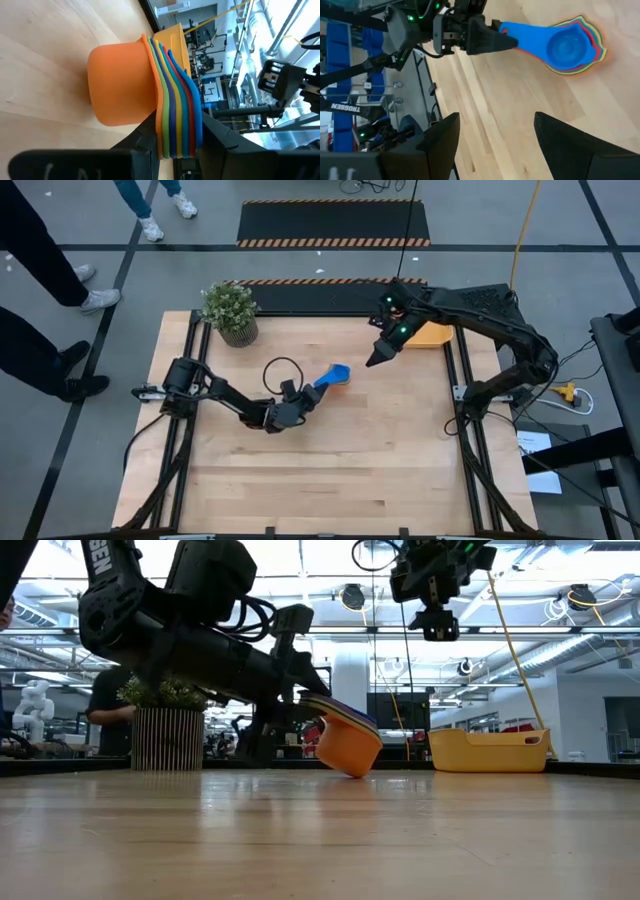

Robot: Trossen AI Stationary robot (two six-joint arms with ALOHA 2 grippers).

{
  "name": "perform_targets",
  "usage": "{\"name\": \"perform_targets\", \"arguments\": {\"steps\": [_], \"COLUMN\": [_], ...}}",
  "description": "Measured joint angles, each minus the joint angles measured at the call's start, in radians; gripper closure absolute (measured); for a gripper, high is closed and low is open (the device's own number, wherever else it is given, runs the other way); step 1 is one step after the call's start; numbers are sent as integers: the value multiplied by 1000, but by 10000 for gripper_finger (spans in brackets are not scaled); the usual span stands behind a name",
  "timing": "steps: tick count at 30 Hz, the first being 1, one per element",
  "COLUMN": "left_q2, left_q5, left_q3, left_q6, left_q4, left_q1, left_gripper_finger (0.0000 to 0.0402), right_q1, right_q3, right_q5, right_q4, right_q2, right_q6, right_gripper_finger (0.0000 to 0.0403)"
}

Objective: Nest measuring cups in basket
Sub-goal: Put the nested measuring cups into the yellow bin

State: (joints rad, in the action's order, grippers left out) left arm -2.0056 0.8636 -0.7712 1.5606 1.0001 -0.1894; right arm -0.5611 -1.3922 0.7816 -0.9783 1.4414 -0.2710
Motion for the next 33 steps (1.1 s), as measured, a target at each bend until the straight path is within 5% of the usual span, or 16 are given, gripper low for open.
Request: {"name": "perform_targets", "arguments": {"steps": [18,33], "left_q2": [95,266], "left_q5": [-235,-458], "left_q3": [-1,-1], "left_q6": [-214,-351], "left_q4": [71,71], "left_q1": [113,206], "left_gripper_finger": [310,310], "right_q1": [-22,-69], "right_q3": [0,0], "right_q5": [-86,-100], "right_q4": [-63,0], "right_q2": [-126,-165], "right_q6": [3,-210], "right_gripper_finger": [154,154]}}
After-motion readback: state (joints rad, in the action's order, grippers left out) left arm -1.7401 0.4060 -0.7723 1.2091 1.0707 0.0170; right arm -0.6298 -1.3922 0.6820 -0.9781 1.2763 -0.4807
